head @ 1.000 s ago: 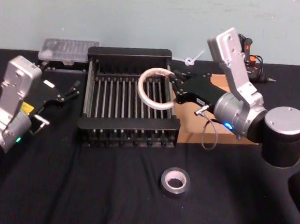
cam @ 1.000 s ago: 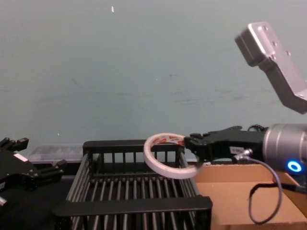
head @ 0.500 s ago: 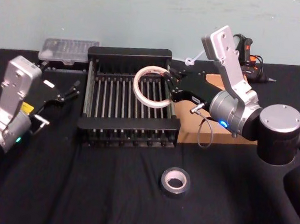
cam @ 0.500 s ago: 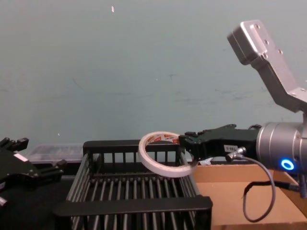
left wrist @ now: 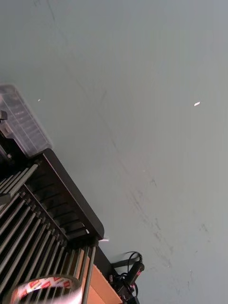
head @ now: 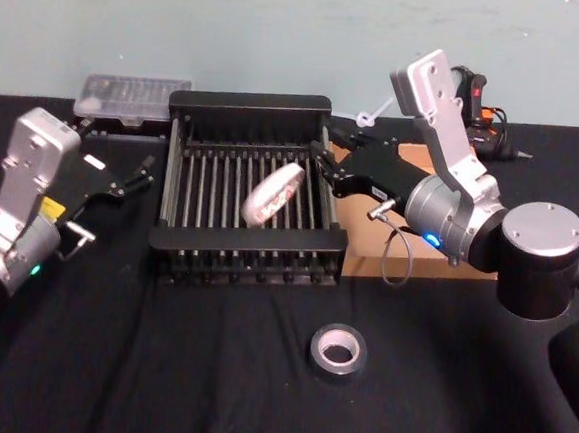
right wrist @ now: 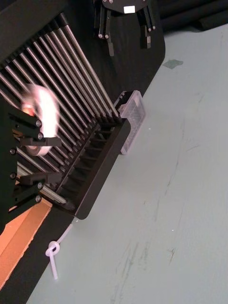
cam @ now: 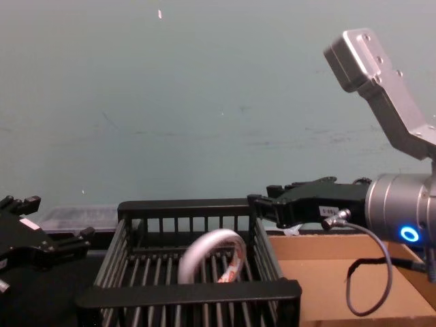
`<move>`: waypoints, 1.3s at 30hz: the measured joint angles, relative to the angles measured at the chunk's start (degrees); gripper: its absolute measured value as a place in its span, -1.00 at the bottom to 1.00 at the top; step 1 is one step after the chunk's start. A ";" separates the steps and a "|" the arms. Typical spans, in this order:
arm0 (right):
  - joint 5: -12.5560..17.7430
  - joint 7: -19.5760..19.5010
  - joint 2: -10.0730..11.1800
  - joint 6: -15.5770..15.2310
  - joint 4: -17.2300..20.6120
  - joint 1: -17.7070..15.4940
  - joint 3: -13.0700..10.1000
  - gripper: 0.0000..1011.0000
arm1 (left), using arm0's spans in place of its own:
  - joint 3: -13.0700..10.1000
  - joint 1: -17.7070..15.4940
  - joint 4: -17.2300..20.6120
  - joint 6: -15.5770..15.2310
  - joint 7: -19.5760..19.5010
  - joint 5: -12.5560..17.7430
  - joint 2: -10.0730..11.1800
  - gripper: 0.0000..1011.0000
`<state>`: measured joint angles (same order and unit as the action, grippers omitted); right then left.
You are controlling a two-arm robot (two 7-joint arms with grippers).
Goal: Pick up the white tape and place it into the black box , Pick up the silver tape and place it into the brown box.
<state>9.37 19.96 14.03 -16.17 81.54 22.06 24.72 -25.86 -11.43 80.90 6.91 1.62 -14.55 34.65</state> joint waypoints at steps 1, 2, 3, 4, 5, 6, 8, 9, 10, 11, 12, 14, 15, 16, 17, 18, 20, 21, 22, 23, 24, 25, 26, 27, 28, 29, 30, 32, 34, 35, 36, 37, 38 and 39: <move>0.00 0.00 0.00 0.00 0.00 0.00 0.00 -0.34 | 0.00 0.00 0.00 0.00 0.00 0.00 0.00 0.98; 0.01 0.00 0.01 -0.01 0.01 -0.01 0.00 -0.23 | 0.00 0.00 0.00 0.00 0.00 0.00 0.00 0.98; 0.01 0.00 0.01 -0.01 0.01 -0.02 0.00 -0.19 | 0.00 0.00 0.00 0.00 0.00 0.00 0.00 0.98; 0.02 0.00 0.02 -0.02 0.02 -0.03 0.00 -0.11 | 0.00 0.00 0.00 0.00 0.00 0.00 0.00 0.98; 0.03 0.00 0.02 -0.02 0.03 -0.03 0.00 -0.07 | 0.00 0.00 0.00 0.00 0.00 0.00 0.00 0.98; 0.03 0.00 0.03 -0.02 0.03 -0.03 0.00 -0.07 | 0.00 0.00 0.00 0.00 0.00 0.00 0.00 0.98; 0.04 0.00 0.04 -0.02 0.04 -0.05 -0.01 0.11 | 0.00 0.00 0.00 0.00 0.00 0.00 0.00 0.98; 0.04 0.00 0.05 -0.02 0.04 -0.05 -0.01 0.11 | 0.00 0.01 0.00 0.00 0.00 0.00 0.00 0.98; 0.05 0.00 0.05 -0.02 0.05 -0.05 -0.01 0.25 | 0.00 0.00 0.00 0.00 0.00 0.00 0.00 0.98; 0.05 0.00 0.04 -0.02 0.05 -0.06 0.00 0.29 | 0.00 0.00 0.00 0.00 0.00 0.00 0.00 0.98; 0.06 0.00 0.04 -0.02 0.05 -0.06 0.00 0.37 | 0.00 0.00 0.00 0.00 0.00 0.00 0.00 0.98; 0.07 0.00 0.05 -0.02 0.06 -0.06 -0.01 0.50 | 0.00 0.00 0.00 0.00 0.00 0.00 0.00 0.98; 0.08 0.00 0.05 -0.02 0.06 -0.06 -0.01 0.56 | 0.00 0.00 0.00 0.00 0.00 0.00 0.00 0.98; 0.08 0.00 0.05 -0.02 0.06 -0.06 -0.01 0.60 | 0.00 0.00 0.00 0.00 0.00 0.00 0.00 0.98; 0.08 0.00 0.05 -0.02 0.06 -0.06 -0.01 0.66 | 0.00 0.00 0.00 0.00 0.00 0.00 0.00 0.98; 0.09 0.00 0.05 -0.02 0.06 -0.06 -0.01 0.74 | 0.00 0.00 0.00 0.00 0.00 0.00 0.00 0.98; 0.09 0.00 0.05 -0.02 0.06 -0.06 -0.01 0.81 | 0.00 0.00 0.00 0.00 0.00 0.00 0.00 0.98; 0.09 0.00 0.05 -0.02 0.06 -0.06 -0.01 0.90 | 0.00 0.00 0.00 0.00 0.00 0.00 0.00 0.98; 0.09 0.00 0.05 -0.02 0.06 -0.06 -0.01 0.92 | 0.00 0.00 0.00 0.00 0.00 0.00 0.00 0.98; 0.09 0.00 0.05 -0.02 0.06 -0.06 -0.01 0.96 | 0.00 0.00 0.00 0.00 0.00 0.00 0.00 0.98; 0.09 0.00 0.05 -0.02 0.06 -0.06 -0.01 0.97 | 0.00 0.00 0.00 0.00 0.00 0.00 0.00 0.98; 0.09 0.00 0.05 -0.02 0.06 -0.06 -0.01 0.98 | 0.00 0.00 0.00 0.00 0.00 0.00 0.00 0.98; 0.09 0.00 0.05 -0.02 0.06 -0.06 -0.01 0.98 | 0.00 0.00 0.00 0.00 0.00 0.00 0.00 0.98; 0.09 0.00 0.05 -0.02 0.06 -0.06 -0.01 0.98 | 0.00 0.00 0.00 0.00 0.00 0.00 0.00 0.98; 0.09 0.00 0.05 -0.02 0.06 -0.06 -0.01 0.98 | 0.00 0.00 0.00 0.00 0.00 0.00 0.00 0.98; 0.09 0.00 0.05 -0.02 0.06 -0.06 -0.01 0.98 | 0.00 0.00 0.00 0.00 0.00 0.00 0.00 0.98; 0.09 0.00 0.05 -0.01 0.06 -0.06 -0.01 0.98 | 0.00 0.01 0.00 0.00 0.00 0.00 0.00 0.98; 0.09 0.00 0.05 -0.02 0.06 -0.06 -0.01 0.98 | 0.00 0.00 0.00 0.00 0.00 0.00 0.00 0.98; 0.09 -0.01 0.06 -0.05 0.07 -0.11 -0.06 0.98 | 0.00 0.00 0.00 0.00 0.00 0.00 0.00 0.98; 0.10 -0.02 0.09 -0.09 0.12 -0.18 -0.12 0.98 | 0.00 0.00 0.00 0.00 0.00 0.00 0.00 0.98; 0.11 -0.03 0.14 -0.16 0.24 -0.25 -0.19 0.98 | 0.00 0.00 0.00 0.00 0.00 0.00 0.00 0.98; 0.19 -0.03 0.30 -0.32 0.59 -0.47 -0.37 0.98 | 0.00 0.00 0.00 0.00 0.00 0.00 0.00 0.98; 0.25 -0.03 0.45 -0.41 0.88 -0.64 -0.50 0.98 | 0.00 0.00 0.00 0.00 0.00 0.00 0.00 0.98; 0.34 -0.03 0.63 -0.55 1.22 -0.84 -0.61 0.98 | 0.00 0.00 0.00 0.00 0.00 0.00 0.00 0.98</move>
<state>9.70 19.93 14.66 -16.72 82.76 21.22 24.10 -25.86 -11.43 80.90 6.91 1.62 -14.55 34.65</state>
